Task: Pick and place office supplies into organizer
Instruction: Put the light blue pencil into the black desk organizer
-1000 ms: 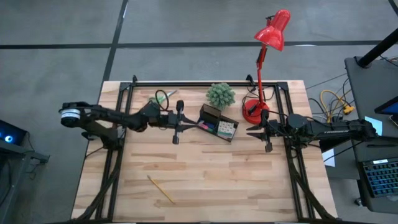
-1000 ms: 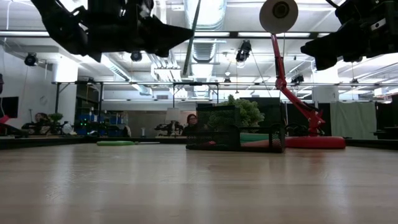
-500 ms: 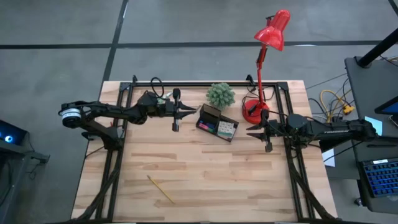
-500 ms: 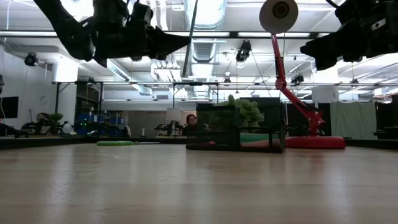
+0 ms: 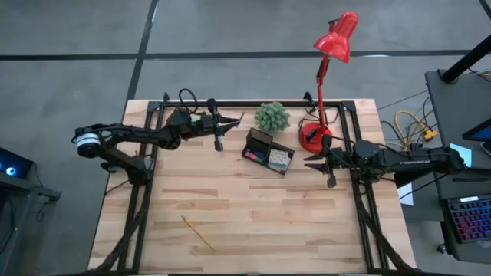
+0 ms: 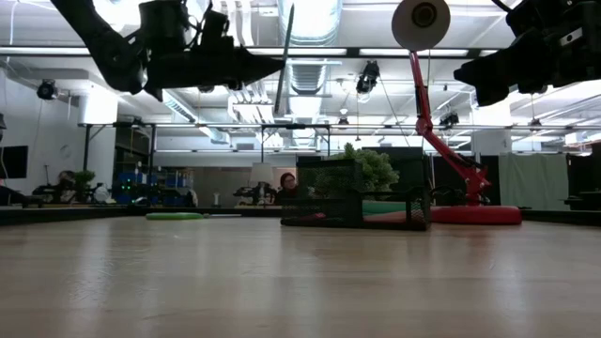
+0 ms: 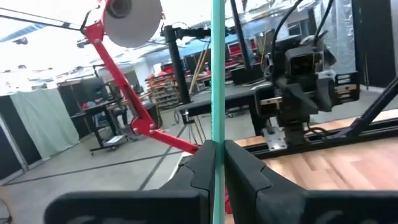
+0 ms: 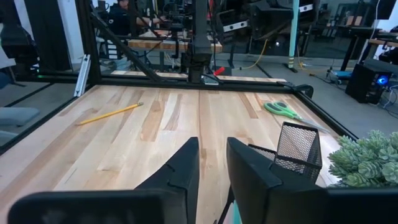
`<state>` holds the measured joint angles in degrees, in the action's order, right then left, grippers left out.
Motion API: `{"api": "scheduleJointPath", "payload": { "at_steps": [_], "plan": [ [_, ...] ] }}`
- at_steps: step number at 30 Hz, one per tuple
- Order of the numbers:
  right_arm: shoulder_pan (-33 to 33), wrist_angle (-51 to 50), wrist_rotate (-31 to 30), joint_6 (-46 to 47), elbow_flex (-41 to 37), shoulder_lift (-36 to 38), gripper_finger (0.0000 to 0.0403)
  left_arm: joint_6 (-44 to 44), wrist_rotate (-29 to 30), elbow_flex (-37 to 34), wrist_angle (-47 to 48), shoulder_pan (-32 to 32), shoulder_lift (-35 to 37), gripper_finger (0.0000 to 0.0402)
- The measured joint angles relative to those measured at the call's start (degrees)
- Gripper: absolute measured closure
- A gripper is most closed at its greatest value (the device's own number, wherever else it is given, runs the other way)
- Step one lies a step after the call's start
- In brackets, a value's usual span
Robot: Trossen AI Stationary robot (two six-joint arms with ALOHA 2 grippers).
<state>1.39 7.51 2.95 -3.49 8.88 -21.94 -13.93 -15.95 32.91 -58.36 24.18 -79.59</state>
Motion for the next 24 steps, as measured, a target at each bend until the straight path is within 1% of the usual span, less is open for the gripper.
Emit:
{"api": "scheduleJointPath", "payload": {
  "at_steps": [3,6,11,14,17,24],
  "plan": [
    [0.0,0.0,0.01,0.0,0.0,0.01,0.0324,0.01,0.02,0.44,0.09,0.14,0.0,0.0393],
    [0.0,0.0,0.01,-0.02,0.0,0.01,0.0321,0.05,1.71,1.46,0.33,0.48,0.0,0.0393],
    [0.0,0.0,0.01,-0.02,0.0,-0.01,0.0318,0.13,1.86,3.53,2.37,0.91,-0.02,0.0393],
    [0.0,0.0,0.01,-0.01,0.0,0.0,0.0322,0.73,1.84,5.37,4.19,0.97,-0.02,0.0393],
    [0.0,0.0,-0.01,0.01,0.0,0.01,0.0328,3.45,1.76,6.76,7.31,0.97,-0.02,0.0393],
    [0.0,0.0,-0.01,-0.02,0.0,0.01,0.0335,4.64,0.93,7.45,7.38,0.95,-0.02,0.0393]
  ]
}}
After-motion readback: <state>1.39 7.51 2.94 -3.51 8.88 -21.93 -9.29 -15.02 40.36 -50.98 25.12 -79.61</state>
